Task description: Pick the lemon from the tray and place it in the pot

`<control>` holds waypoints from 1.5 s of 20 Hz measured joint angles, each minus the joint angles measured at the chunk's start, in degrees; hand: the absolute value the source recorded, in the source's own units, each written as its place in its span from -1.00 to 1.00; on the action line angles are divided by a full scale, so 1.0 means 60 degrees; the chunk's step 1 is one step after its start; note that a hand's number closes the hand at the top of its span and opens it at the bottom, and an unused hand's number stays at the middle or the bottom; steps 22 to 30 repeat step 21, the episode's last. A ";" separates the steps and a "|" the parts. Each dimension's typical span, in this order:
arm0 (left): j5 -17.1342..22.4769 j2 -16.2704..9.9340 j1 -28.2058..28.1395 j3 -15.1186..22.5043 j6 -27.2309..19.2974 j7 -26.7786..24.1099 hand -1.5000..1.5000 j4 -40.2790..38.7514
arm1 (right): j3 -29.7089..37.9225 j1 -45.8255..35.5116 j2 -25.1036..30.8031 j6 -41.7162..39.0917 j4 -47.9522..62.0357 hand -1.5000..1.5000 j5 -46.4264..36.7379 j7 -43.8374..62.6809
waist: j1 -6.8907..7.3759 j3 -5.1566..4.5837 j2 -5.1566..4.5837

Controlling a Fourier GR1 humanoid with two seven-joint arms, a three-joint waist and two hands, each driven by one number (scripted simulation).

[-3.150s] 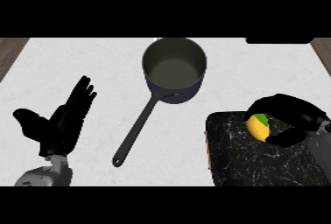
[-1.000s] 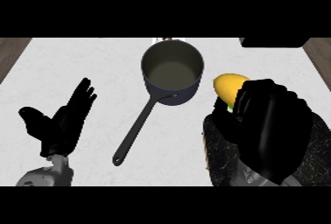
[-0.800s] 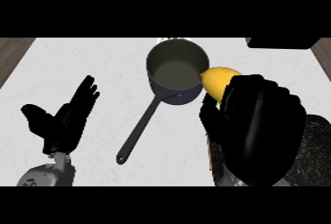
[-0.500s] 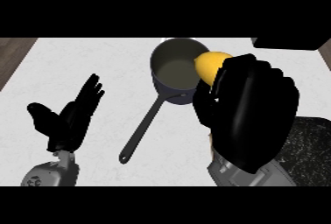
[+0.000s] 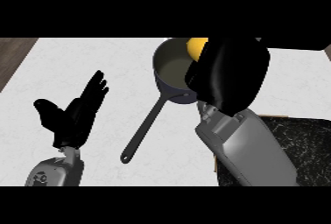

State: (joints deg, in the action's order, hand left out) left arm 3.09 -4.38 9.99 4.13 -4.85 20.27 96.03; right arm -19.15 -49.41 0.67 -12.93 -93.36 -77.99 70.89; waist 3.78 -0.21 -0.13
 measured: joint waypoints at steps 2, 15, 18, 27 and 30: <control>-0.0006 -0.0039 0.0056 -0.0044 0.0000 0.0039 0.00 -0.0019 | 0.0189 -0.0010 -0.0001 0.0186 0.0327 1.00 0.0461 0.0034 | 0.0031 0.0006 -0.0016; 0.0058 -0.0009 0.0161 -0.0044 0.0104 -0.0037 0.00 -0.0148 | 0.1331 0.0204 -0.0020 0.2673 0.0883 -1.00 0.1860 -0.0003 | 0.0108 0.0033 -0.0050; 0.0068 -0.0034 0.0156 -0.0119 0.0085 -0.0056 0.00 -0.0171 | 0.1394 0.0086 -0.0028 0.3380 0.0681 -1.00 0.1117 -0.0176 | 0.0014 0.0030 -0.0028; 0.0066 -0.0087 0.0113 -0.0210 0.0068 -0.0078 0.00 -0.0200 | 0.1492 0.0084 -0.0037 0.4006 0.0354 -1.00 0.0331 -0.0222 | -0.0100 0.0028 0.0010; 0.0066 -0.0087 0.0113 -0.0210 0.0068 -0.0078 0.00 -0.0200 | 0.1492 0.0084 -0.0037 0.4006 0.0354 -1.00 0.0331 -0.0222 | -0.0100 0.0028 0.0010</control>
